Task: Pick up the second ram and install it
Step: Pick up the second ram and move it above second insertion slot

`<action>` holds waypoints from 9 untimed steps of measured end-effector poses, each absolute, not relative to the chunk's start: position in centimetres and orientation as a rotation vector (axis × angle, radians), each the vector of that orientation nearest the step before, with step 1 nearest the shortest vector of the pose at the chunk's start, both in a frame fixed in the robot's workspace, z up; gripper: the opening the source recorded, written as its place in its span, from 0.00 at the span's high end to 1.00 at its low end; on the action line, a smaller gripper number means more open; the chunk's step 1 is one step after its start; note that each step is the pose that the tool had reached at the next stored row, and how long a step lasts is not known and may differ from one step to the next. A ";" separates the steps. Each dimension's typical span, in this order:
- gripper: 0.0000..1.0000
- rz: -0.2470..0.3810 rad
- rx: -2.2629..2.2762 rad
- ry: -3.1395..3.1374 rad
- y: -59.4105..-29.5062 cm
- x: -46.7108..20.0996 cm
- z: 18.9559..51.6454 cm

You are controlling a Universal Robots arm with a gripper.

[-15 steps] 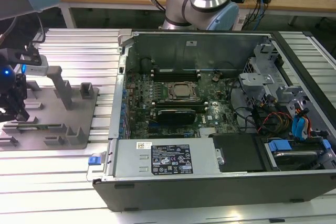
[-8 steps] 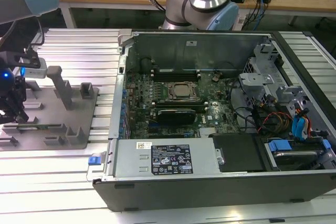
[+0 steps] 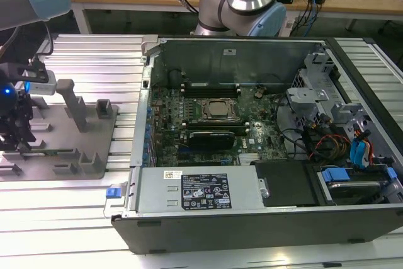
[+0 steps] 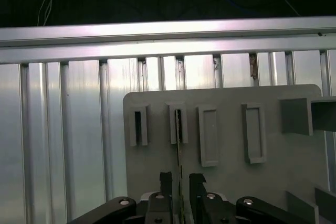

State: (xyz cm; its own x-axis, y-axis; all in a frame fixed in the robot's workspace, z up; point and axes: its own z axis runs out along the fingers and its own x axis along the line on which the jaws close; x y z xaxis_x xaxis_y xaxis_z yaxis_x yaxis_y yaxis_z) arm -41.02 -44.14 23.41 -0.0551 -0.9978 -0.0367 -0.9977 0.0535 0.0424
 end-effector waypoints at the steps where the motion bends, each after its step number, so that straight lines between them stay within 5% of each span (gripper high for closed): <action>1: 0.72 -0.088 2.158 -2.278 -44.1 -41.0 23.4; 9: 0.72 -0.086 2.207 -2.228 -44.1 -41.3 22.3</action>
State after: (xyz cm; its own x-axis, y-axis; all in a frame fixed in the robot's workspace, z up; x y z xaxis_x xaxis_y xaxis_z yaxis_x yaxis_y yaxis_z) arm -41.30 -44.14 22.31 -0.0101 -0.9993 -0.0353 -0.9991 0.0086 0.0423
